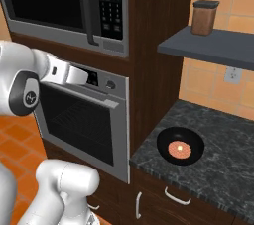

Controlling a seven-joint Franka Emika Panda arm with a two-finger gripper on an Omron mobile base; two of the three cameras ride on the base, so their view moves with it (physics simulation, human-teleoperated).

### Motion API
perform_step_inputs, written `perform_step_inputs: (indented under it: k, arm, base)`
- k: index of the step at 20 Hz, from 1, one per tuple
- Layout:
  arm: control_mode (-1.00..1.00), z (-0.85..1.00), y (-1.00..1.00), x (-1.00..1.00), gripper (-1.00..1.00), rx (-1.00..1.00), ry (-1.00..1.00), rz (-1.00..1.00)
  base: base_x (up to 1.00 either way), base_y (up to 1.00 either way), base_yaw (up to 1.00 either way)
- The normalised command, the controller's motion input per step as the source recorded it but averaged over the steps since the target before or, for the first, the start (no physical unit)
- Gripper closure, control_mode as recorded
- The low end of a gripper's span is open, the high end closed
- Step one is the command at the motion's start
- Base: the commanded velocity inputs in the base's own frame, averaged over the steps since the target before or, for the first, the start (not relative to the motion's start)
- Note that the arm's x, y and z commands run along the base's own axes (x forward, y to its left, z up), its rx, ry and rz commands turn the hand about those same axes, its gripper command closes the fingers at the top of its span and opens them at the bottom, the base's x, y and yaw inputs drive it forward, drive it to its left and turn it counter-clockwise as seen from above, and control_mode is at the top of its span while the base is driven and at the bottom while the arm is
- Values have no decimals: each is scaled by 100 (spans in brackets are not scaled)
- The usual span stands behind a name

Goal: Open the microwave, place the bowl with waffle inside the microwave, then close the microwave door and turn it on.

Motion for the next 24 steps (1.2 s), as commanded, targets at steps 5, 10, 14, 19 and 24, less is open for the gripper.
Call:
perform_step_inputs:
  k: [5,10,14,19,24]
  arm:
    - [-100,45,0,3,-100,-1,-32,-5]
    - [-100,40,0,0,-100,-7,-40,0]
    - [-100,28,1,0,-100,-12,-45,1]
    - [-100,36,6,0,-100,-17,-31,0]
    - [-100,30,21,17,-100,-19,-3,0]
  base:
    - [0,0,0]
    - [0,0,0]
    - [0,0,0]
    - [0,0,0]
    - [0,0,0]
